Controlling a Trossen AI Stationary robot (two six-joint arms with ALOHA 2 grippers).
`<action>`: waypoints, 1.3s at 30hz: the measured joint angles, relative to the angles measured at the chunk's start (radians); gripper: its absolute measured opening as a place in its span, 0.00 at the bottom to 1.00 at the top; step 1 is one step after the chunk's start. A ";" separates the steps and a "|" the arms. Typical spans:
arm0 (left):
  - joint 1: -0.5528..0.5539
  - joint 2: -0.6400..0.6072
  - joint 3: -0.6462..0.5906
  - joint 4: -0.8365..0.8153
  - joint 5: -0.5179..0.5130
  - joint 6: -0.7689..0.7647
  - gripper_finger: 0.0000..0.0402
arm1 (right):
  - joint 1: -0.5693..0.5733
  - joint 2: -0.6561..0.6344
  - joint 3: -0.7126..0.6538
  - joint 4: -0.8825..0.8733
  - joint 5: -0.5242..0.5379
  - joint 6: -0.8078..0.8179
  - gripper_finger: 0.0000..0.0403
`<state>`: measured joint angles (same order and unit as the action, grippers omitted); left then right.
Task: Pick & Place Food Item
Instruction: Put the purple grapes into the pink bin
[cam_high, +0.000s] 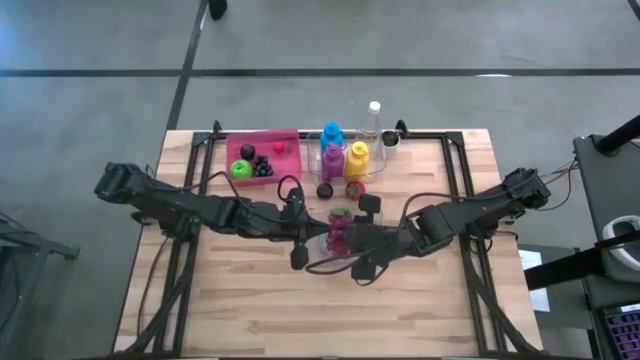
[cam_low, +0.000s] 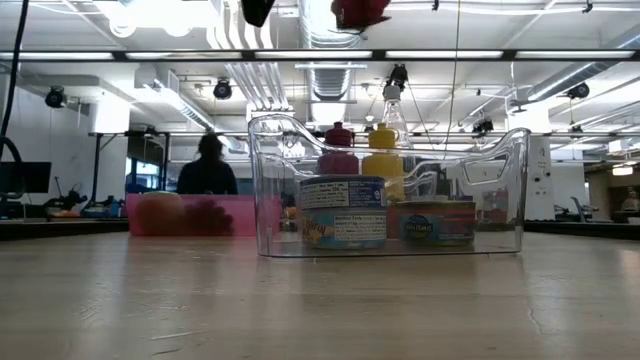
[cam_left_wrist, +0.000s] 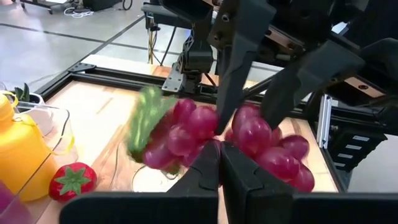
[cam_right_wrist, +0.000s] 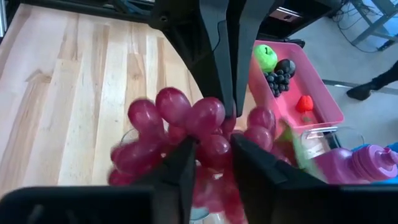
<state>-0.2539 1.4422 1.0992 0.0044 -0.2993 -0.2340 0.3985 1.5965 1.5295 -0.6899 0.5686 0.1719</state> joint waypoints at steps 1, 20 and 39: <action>0.000 0.000 0.000 0.000 0.000 0.000 0.00 | 0.000 0.000 0.000 -0.001 0.000 0.000 0.26; 0.063 -0.018 0.000 -0.039 0.000 -0.002 0.00 | 0.011 -0.034 0.012 -0.015 0.011 -0.023 0.52; 0.117 -0.123 0.000 -0.189 -0.207 -0.045 0.00 | 0.006 -0.244 0.048 -0.072 0.016 -0.150 0.64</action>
<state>-0.1372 1.3193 1.0992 -0.1850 -0.5060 -0.2786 0.4046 1.3525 1.5776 -0.7621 0.5844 0.0221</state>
